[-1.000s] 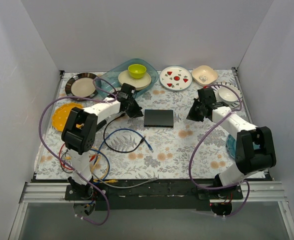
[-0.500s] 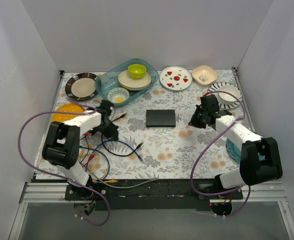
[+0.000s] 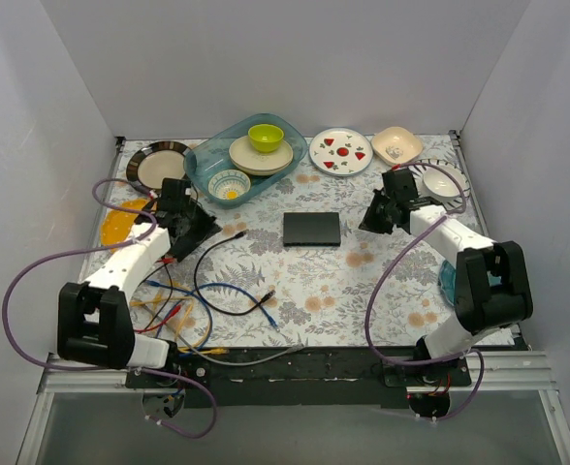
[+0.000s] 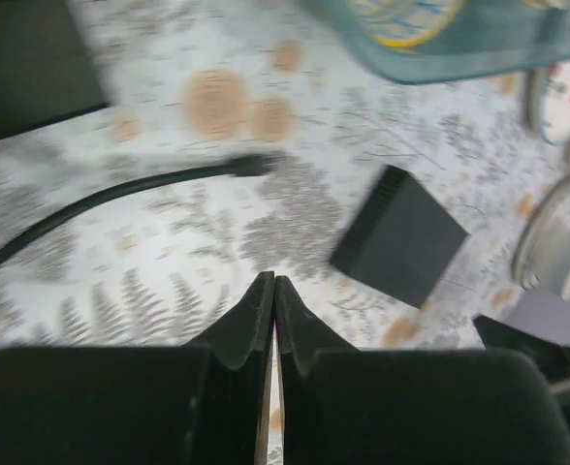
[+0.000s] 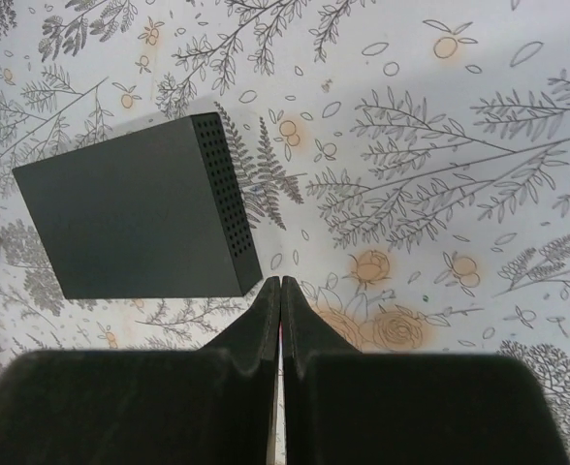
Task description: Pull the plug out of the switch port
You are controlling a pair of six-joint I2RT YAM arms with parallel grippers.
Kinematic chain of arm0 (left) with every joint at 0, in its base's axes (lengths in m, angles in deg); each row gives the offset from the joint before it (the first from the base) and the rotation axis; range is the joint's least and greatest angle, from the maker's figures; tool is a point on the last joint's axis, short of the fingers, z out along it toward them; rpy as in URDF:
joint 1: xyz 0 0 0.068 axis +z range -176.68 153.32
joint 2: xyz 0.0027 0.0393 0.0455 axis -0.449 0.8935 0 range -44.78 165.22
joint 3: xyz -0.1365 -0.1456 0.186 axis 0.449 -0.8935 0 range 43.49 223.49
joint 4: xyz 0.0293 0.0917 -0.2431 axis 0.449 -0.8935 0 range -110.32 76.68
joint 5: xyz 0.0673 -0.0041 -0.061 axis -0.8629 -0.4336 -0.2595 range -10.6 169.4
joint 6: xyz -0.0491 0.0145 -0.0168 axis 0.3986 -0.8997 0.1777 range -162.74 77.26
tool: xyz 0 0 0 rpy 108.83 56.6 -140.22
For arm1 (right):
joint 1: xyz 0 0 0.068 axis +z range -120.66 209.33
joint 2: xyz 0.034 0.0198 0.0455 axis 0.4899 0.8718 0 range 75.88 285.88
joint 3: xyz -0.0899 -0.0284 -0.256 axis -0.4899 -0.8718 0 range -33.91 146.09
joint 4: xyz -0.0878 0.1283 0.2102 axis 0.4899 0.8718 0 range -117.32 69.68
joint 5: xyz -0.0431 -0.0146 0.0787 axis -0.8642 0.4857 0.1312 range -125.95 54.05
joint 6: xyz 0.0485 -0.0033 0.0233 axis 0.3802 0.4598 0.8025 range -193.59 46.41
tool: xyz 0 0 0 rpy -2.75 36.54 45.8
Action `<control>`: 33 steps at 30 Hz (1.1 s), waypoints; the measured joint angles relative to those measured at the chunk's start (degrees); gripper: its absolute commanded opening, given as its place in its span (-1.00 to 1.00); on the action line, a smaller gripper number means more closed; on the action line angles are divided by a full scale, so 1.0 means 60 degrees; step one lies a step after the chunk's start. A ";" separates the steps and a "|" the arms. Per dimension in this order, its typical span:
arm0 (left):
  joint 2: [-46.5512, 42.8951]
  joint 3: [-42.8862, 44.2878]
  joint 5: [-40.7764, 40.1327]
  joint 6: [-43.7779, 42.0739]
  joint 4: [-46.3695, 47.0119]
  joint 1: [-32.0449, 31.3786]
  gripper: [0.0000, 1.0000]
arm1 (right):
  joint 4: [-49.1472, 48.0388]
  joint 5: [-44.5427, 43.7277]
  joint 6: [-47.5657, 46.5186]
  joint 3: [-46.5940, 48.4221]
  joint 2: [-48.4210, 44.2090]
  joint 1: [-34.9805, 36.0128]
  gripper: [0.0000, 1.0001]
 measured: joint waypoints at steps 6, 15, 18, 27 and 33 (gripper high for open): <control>0.2612 0.1614 0.0678 0.0029 0.1942 -0.1483 -1.00 | -0.0266 0.0459 0.0197 0.0481 0.1137 -0.0149 -0.97; 0.6073 0.3082 0.1552 0.0204 0.2160 -0.1923 -1.00 | -0.0652 0.1512 0.0637 0.0652 0.2543 -0.0393 -0.97; 0.6506 0.3778 0.1683 0.0215 0.2033 -0.1912 -1.00 | -0.0882 0.2062 0.0769 0.0969 0.2973 -0.0386 -0.97; 0.6462 0.3191 0.2237 0.0448 0.3002 -0.2127 -1.00 | -0.1843 0.3075 0.0871 0.1013 0.3450 -0.0138 -0.97; 0.5661 0.1869 0.2116 0.0659 0.3799 -0.2346 -1.00 | -0.2616 0.3151 0.1035 -0.0539 0.2463 0.0055 -0.97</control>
